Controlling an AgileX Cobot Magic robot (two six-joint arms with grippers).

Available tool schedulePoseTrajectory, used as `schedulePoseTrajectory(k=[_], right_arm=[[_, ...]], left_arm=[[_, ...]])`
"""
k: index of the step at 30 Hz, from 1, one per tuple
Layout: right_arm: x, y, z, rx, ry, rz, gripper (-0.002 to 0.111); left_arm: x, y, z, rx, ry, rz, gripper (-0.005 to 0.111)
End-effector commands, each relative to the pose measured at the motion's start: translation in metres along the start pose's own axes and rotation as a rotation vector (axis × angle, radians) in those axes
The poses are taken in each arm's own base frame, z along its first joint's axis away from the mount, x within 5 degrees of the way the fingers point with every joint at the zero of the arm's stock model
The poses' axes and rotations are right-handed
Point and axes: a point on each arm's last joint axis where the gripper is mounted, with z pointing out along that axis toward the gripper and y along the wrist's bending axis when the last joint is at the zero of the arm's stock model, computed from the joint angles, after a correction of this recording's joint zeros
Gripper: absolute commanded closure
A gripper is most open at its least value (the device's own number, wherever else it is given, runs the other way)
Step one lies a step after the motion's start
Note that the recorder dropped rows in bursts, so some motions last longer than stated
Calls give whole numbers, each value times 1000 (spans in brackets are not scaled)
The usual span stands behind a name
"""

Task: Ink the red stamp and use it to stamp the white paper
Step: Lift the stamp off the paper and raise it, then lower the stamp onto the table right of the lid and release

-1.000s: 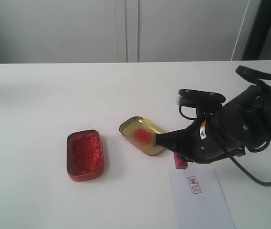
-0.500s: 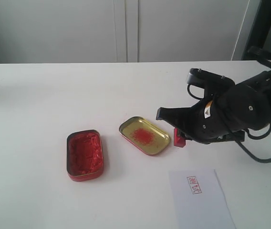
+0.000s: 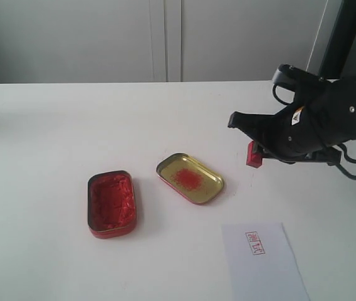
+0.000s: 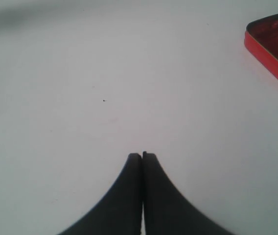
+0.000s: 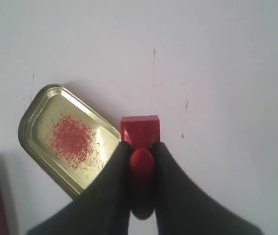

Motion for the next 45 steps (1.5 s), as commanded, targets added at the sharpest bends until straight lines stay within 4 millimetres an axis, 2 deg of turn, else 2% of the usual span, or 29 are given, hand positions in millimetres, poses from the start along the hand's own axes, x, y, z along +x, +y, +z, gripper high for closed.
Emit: schedulePoseTrajectory(k=[1, 15, 19, 26, 35, 45], right_arm=[[-13, -5, 2, -14, -10, 10, 108], [-35, -20, 37, -114, 102, 83, 108], [-40, -25, 47, -158, 119, 150, 108], [-36, -31, 72, -233, 147, 186, 108], [-29, -25, 99, -418, 146, 259, 108], [-21, -34, 116, -370, 157, 300, 108]], left_arm=[[4, 0, 1, -1, 21, 3, 107], [4, 0, 1, -1, 21, 3, 107], [4, 0, 1, -1, 21, 3, 107], [4, 0, 1, -1, 21, 3, 107], [4, 0, 1, -1, 21, 3, 107], [4, 0, 1, -1, 21, 3, 107]])
